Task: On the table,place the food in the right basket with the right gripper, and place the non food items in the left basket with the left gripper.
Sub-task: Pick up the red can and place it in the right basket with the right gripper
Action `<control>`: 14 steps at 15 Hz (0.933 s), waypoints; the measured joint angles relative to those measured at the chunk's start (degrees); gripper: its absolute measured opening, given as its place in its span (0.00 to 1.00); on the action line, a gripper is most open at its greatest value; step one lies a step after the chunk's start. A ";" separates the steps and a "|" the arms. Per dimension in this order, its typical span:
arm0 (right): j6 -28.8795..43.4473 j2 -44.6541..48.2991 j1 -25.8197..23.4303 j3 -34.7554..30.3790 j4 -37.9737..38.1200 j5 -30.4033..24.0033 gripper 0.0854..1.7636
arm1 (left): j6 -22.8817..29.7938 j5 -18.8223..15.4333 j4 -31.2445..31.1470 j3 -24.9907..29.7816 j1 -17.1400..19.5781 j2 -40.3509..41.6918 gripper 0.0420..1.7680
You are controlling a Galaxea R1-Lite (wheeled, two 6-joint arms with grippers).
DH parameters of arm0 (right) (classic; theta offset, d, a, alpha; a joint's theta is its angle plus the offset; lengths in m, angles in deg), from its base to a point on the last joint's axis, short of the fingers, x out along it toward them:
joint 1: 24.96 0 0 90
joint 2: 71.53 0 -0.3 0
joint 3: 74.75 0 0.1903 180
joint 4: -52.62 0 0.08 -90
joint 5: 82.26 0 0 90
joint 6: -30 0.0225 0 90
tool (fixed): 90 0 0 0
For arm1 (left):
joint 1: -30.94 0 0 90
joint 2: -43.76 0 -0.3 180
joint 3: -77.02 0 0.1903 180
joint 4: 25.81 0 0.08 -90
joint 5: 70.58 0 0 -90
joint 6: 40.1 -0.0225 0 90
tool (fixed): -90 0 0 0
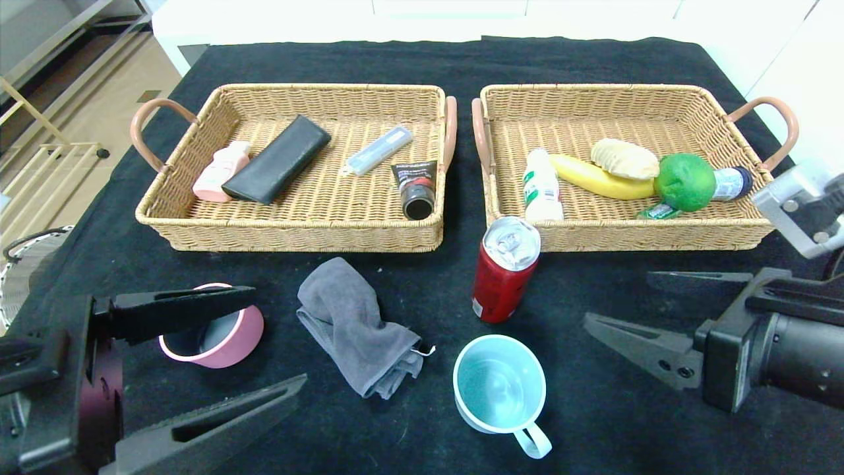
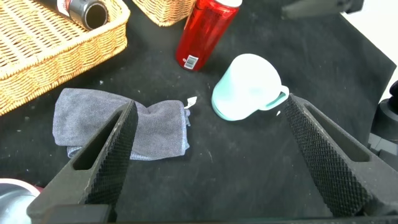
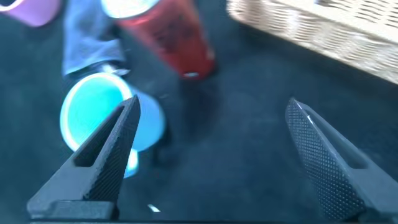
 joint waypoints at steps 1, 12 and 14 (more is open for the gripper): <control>-0.12 -0.35 0.79 -0.20 -0.96 0.00 0.96 | 0.00 0.02 0.02 -0.02 0.00 0.01 0.97; -4.95 -9.29 6.69 -0.33 -13.92 2.56 0.96 | -0.09 0.00 0.00 0.01 0.10 0.12 0.97; -5.64 -11.50 6.81 0.50 -15.76 3.78 0.96 | -0.09 0.00 0.02 0.01 0.30 0.12 0.97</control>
